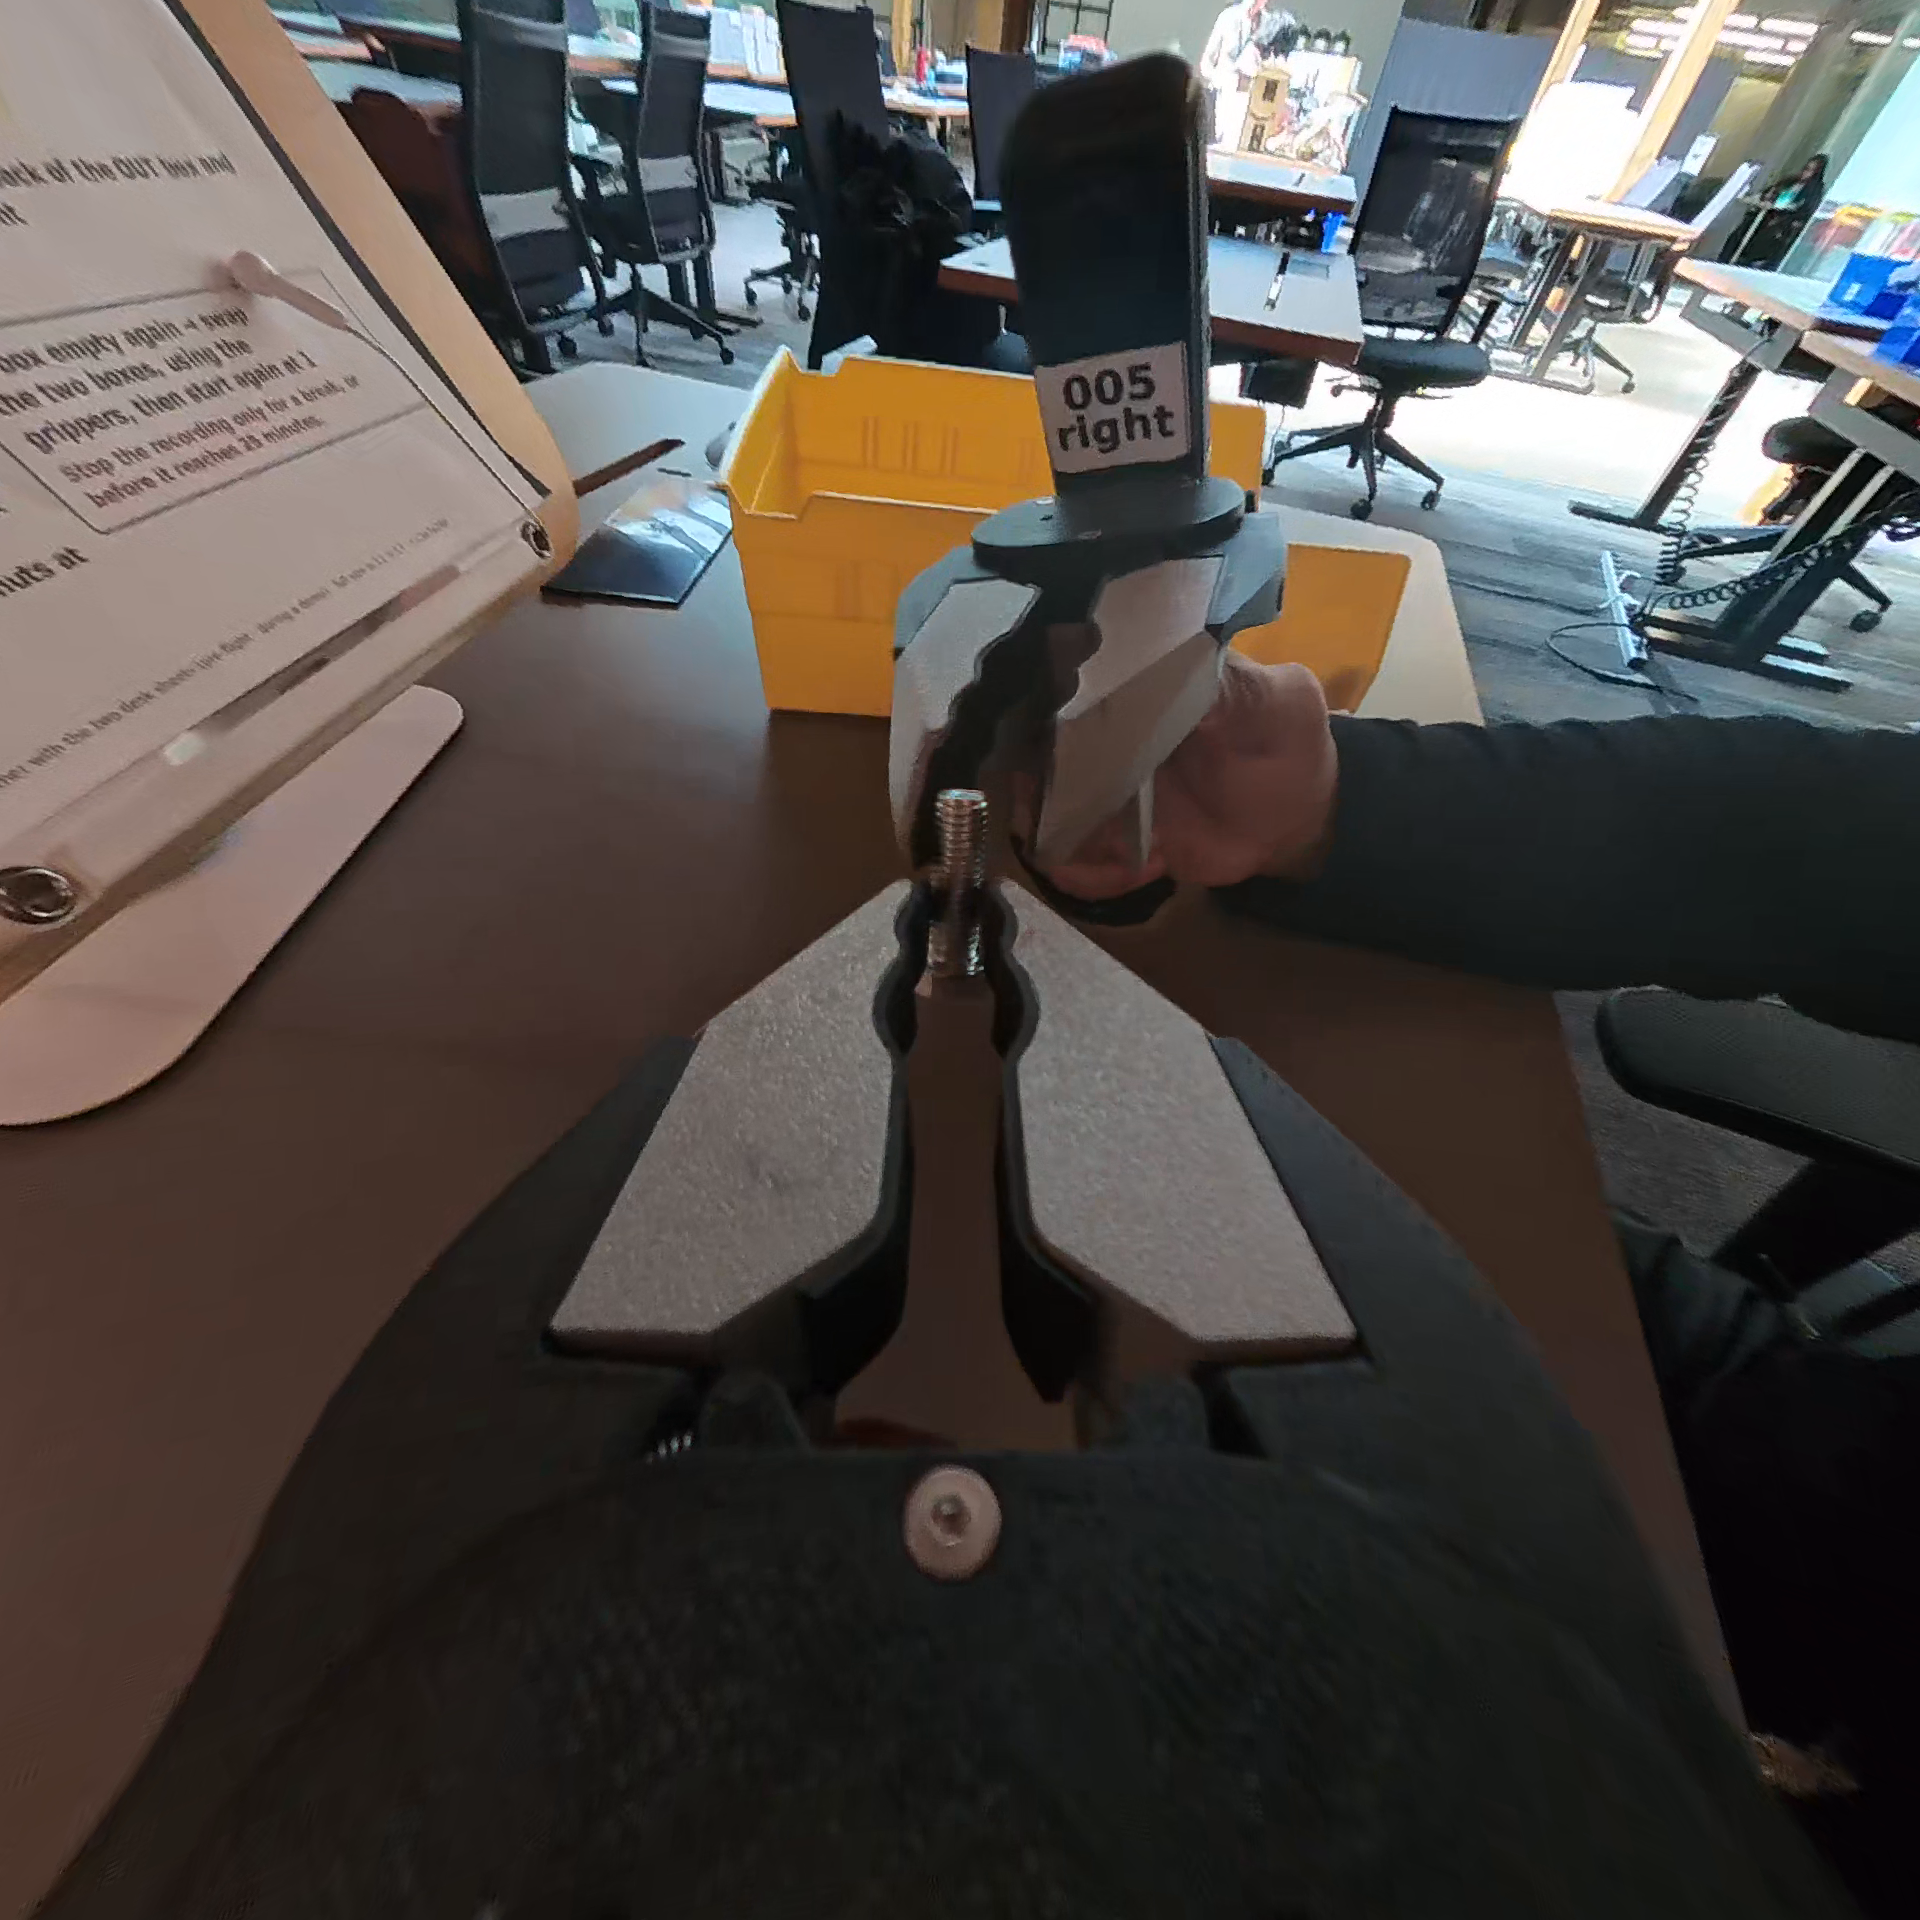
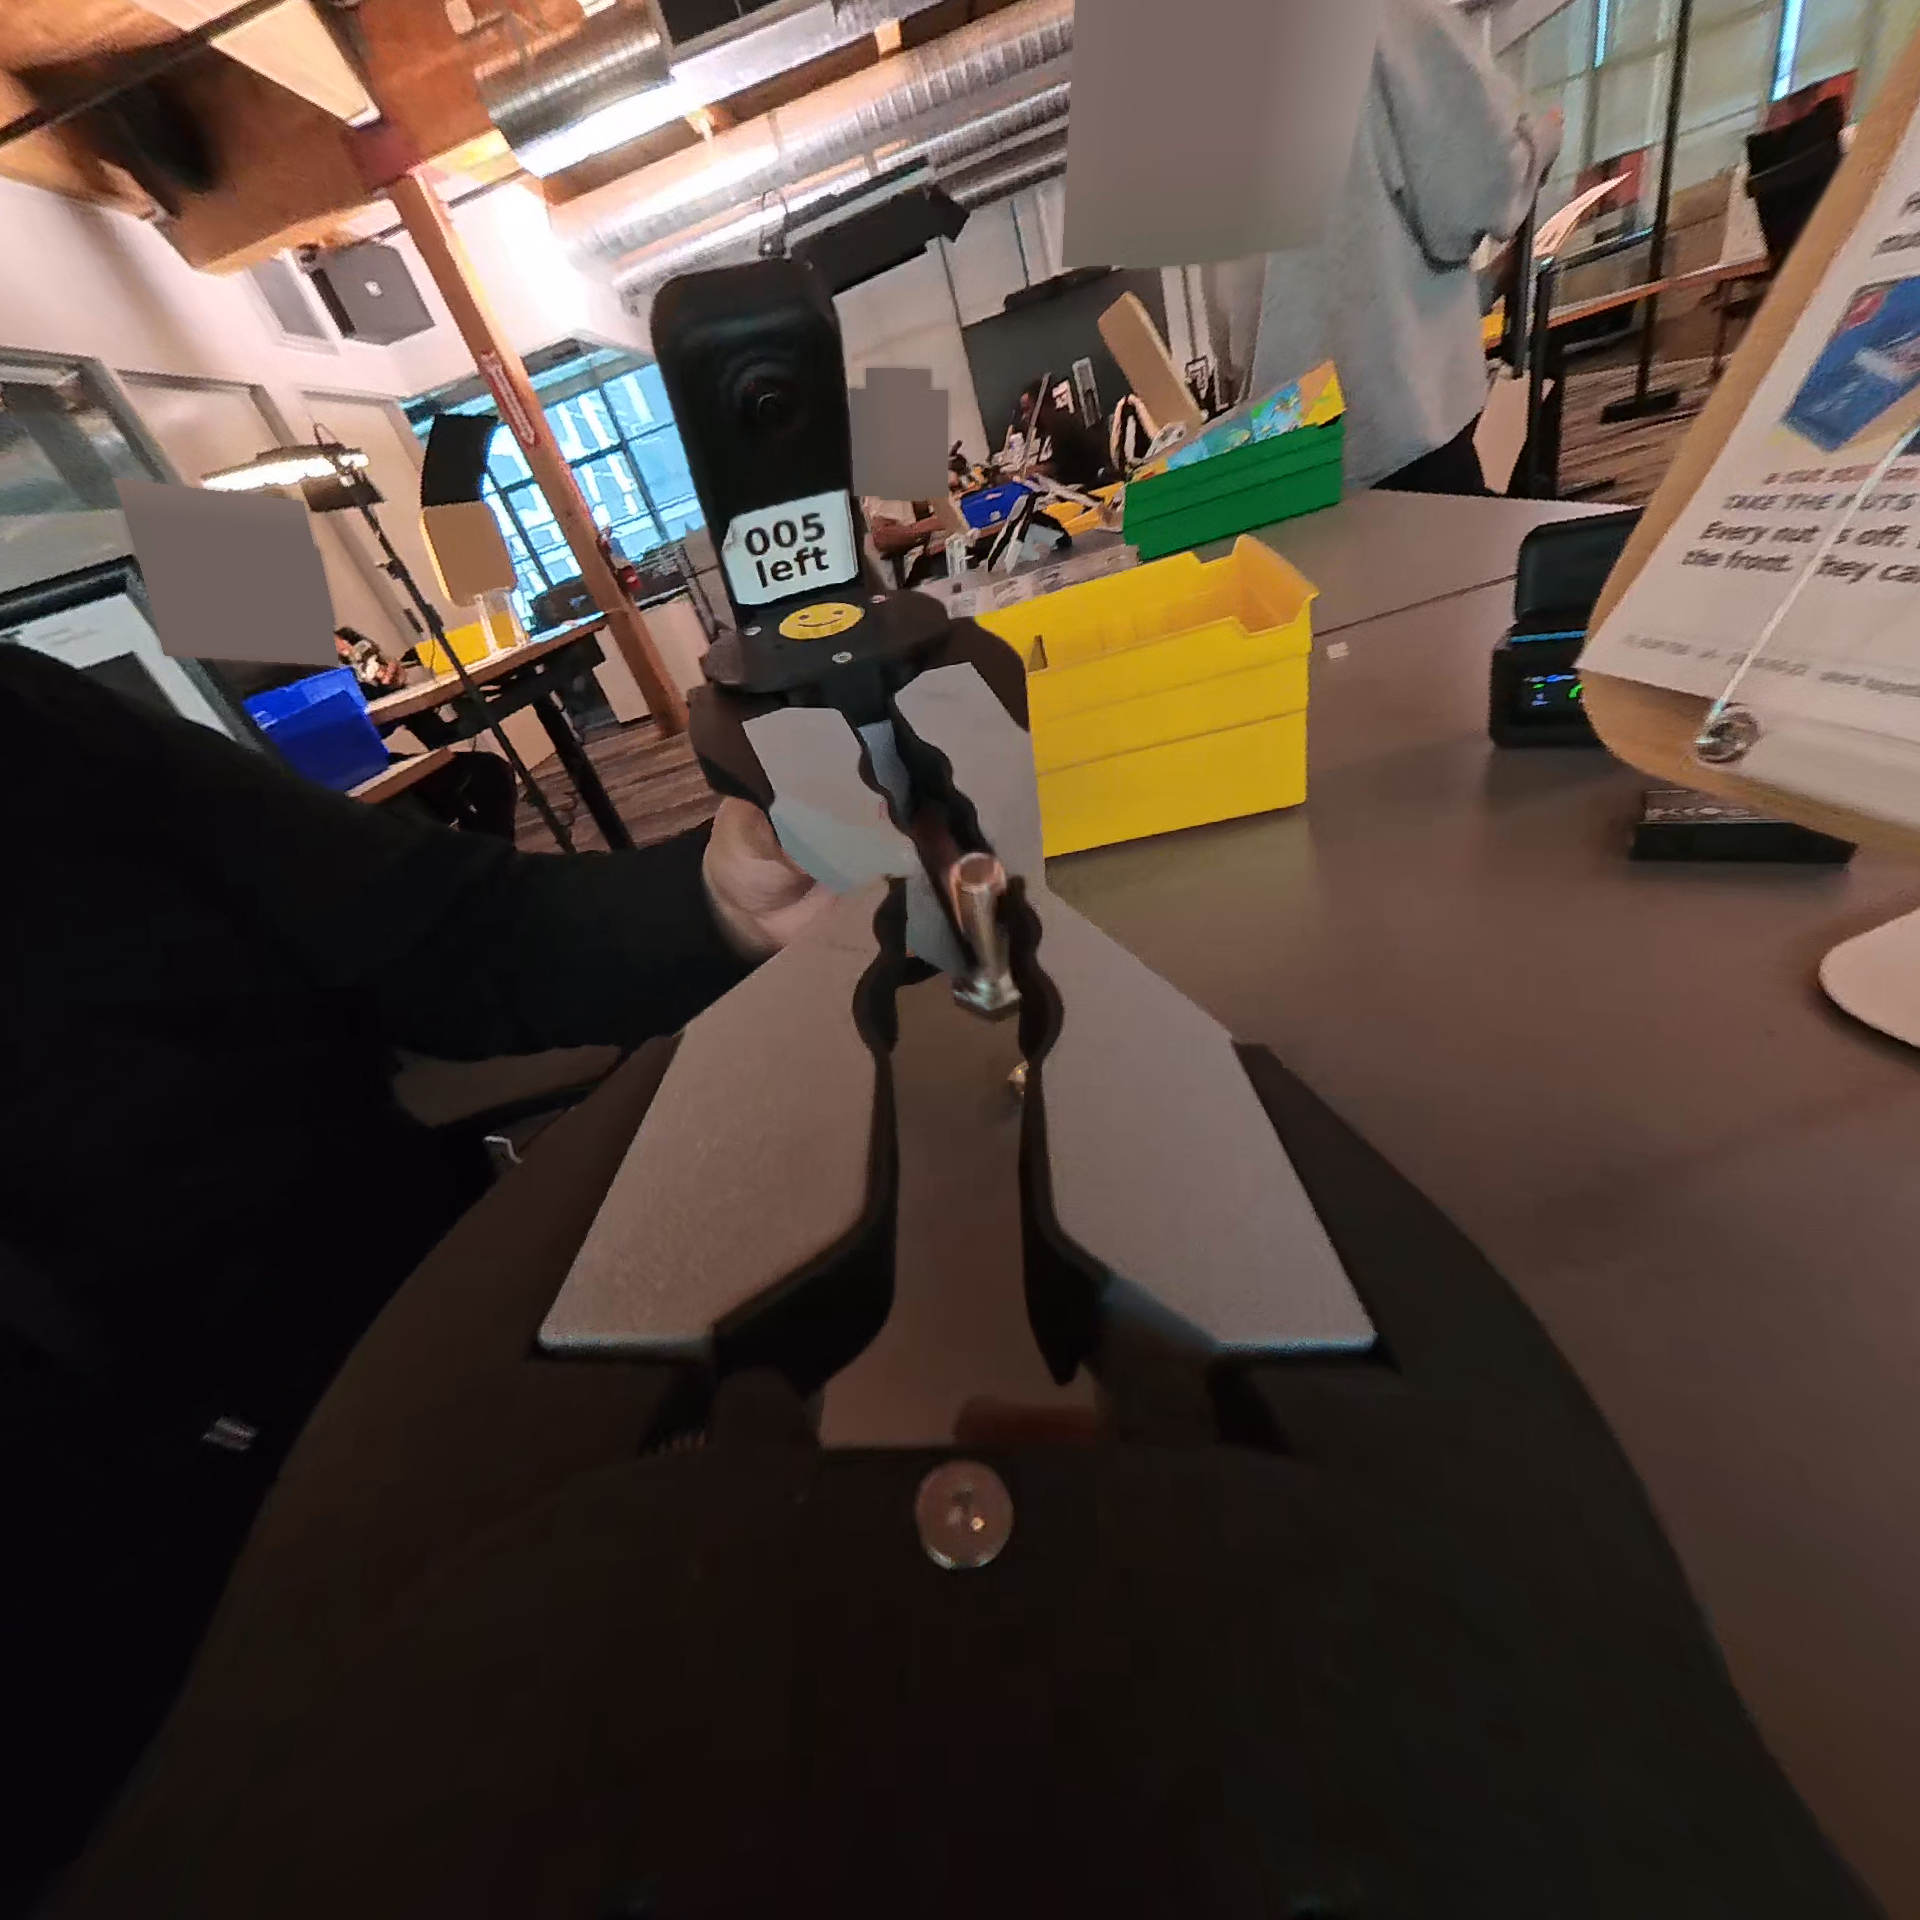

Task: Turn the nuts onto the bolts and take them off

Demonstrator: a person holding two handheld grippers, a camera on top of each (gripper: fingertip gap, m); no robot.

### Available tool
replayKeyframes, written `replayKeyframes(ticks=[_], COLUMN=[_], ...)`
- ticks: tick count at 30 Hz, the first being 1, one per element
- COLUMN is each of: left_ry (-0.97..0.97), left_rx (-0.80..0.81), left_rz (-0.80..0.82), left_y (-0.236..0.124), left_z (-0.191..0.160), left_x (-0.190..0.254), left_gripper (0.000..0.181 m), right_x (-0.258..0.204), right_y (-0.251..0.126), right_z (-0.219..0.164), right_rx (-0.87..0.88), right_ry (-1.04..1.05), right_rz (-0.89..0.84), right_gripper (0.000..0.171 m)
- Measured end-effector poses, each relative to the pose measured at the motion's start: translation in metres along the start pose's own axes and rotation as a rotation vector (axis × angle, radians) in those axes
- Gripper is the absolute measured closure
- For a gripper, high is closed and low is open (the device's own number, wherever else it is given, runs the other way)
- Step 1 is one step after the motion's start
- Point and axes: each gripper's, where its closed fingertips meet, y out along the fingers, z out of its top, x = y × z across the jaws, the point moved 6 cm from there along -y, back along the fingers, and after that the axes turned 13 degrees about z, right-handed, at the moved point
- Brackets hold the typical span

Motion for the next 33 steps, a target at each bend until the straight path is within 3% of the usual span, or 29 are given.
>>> replayKeyframes(ticks=[3,13,28,33], left_ry=[-0.011,-0.099,-0.014,-0.037], left_rx=[-0.009,-0.065,-0.175,-0.131], left_rz=[-0.013,-0.065,-0.038,-0.041], left_y=[0.002,0.006,0.008,-0.001], left_z=[-0.003,-0.013,-0.036,-0.03], left_x=[0.002,-0.002,-0.009,-0.014], left_gripper=[0.173,0.172,0.173,0.173], right_x=[0.003,0.001,0.011,0.011], right_y=[0.002,0.006,0.017,0.021], right_z=[-0.003,-0.004,-0.024,-0.02], right_rx=[-0.01,-0.073,-0.209,-0.161], right_ry=[-0.004,-0.058,-0.042,-0.048], right_rz=[-0.018,-0.118,-0.17,-0.164], right_gripper=[0.165,0.166,0.165,0.165])
